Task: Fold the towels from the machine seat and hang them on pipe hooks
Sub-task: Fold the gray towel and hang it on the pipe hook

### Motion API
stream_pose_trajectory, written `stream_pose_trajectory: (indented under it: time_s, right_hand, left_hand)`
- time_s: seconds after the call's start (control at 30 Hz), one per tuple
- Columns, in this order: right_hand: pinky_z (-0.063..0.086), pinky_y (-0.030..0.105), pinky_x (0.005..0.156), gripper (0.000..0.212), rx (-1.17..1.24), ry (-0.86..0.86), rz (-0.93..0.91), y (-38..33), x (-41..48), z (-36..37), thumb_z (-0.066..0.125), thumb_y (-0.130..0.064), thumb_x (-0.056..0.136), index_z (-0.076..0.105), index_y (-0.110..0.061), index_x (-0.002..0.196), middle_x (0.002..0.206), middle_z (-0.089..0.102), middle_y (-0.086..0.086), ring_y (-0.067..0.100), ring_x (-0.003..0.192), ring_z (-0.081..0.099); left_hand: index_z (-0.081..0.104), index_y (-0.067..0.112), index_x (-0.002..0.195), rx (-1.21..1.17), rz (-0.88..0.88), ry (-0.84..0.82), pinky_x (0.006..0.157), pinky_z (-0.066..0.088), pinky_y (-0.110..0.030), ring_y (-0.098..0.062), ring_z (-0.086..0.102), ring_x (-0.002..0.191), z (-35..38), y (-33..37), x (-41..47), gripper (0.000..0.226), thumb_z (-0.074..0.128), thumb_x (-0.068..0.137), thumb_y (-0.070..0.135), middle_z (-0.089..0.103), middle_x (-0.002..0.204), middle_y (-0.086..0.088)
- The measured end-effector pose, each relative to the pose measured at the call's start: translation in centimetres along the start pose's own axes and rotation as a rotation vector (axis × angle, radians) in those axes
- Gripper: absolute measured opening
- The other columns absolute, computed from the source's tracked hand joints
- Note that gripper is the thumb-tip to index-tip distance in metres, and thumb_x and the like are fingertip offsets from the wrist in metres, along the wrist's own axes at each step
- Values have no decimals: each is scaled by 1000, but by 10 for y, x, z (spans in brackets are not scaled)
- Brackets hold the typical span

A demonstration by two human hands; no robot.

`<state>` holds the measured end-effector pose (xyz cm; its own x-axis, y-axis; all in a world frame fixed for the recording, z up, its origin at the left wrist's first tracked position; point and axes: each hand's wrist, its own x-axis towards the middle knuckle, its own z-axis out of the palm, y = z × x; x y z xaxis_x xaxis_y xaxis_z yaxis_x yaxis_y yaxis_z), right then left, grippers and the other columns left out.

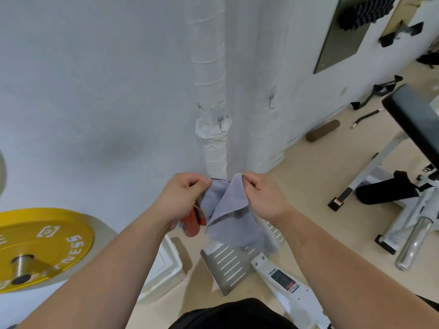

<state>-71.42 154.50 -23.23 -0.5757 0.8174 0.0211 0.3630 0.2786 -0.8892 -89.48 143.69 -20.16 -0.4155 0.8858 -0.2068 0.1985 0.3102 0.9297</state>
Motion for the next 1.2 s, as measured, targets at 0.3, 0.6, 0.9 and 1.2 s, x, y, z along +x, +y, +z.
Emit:
stream_pose_trajectory:
  time_s: [0.3,0.6,0.9,1.2]
  right_hand:
    - [44,15,67,20,85,134,-28,2,7,-15,68,-8,86,73,-27,80,79,62,-10,4,69,56]
    - [39,34,63,20,159,60,391,27,9,-26,56,-22,80,64,-11,65,63,52,10,20,66,44]
    - [55,23,59,19,407,-30,509,11,15,8,61,-1,91,74,-8,104,71,71,2,12,64,67]
    - [60,21,75,25,326,-64,278,-18,11,31,79,1,81,70,-21,87,70,74,-8,7,72,72]
  left_hand:
    - [69,1,78,10,-8,276,61,36,-29,-16,41,66,10,16,32,30,64,96,25,54,70,-7]
    - [71,5,87,35,-117,510,60,38,-29,-18,48,71,-48,-25,54,23,57,98,20,60,79,-3]
    - [75,9,82,-32,-147,263,66,47,-33,-18,53,69,-18,-26,35,23,68,91,29,64,76,-6]
    - [79,15,91,-198,-106,-51,70,34,-46,-29,50,73,20,-20,12,19,65,92,27,60,82,-18]
